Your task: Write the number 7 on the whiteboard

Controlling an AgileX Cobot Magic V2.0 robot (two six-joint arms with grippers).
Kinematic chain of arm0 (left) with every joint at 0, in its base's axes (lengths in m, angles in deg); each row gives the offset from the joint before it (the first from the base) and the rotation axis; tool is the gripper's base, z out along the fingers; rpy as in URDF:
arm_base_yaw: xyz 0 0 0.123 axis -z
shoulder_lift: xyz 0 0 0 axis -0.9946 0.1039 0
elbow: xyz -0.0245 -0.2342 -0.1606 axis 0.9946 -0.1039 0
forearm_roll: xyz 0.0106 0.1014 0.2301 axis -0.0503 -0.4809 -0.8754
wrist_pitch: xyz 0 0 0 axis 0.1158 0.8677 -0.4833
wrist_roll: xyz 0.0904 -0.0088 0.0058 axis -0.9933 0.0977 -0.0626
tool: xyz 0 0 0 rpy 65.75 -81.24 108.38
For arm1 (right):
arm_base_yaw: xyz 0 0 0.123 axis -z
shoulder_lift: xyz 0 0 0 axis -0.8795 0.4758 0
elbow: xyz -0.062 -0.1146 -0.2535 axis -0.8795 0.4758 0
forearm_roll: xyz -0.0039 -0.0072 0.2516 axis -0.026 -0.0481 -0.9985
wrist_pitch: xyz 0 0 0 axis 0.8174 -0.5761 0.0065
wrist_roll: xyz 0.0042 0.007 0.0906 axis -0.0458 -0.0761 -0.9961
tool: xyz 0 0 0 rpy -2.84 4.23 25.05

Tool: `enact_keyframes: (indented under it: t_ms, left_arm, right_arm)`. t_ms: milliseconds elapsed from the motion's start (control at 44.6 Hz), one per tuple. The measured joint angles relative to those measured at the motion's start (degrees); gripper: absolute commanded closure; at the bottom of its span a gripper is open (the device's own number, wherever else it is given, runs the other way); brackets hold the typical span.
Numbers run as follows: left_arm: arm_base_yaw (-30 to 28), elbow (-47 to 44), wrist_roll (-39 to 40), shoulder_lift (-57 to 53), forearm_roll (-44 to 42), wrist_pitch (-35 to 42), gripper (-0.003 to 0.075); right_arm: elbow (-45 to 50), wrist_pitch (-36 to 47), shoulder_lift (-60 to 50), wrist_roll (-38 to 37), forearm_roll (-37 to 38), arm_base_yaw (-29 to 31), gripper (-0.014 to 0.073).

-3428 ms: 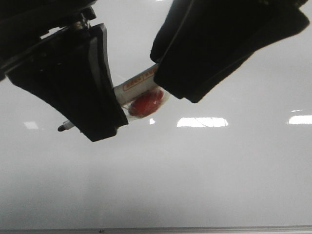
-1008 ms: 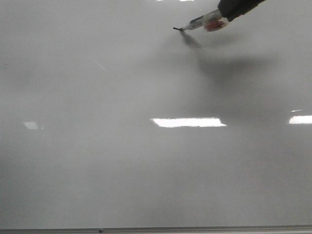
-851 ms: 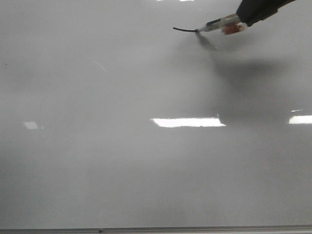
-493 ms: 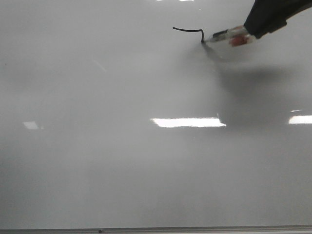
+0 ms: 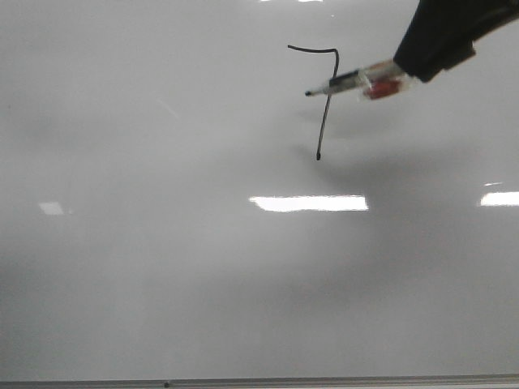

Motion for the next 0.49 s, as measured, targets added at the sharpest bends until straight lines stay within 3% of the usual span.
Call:
enact_keyframes:
  t_ms: [67, 224, 493]
  left_arm:
    - [1.92, 0.0, -2.59, 0.0, 1.99, 0.25, 0.0195]
    - [8.01, 0.0, -8.31, 0.68, 4.75, 0.57, 0.019]
    - [19.81, 6.15, -10.55, 11.06, 6.21, 0.68, 0.0191]
  right_arm:
    - [0.0, -4.16, -3.12, 3.99, -1.28, -1.82, 0.0659]
    - [0.0, -15.32, -8.32, 13.58, -2.3, -5.89, 0.0659]
    - [0.0, -19.46, -9.61, 18.1, -4.2, -7.92, 0.0659]
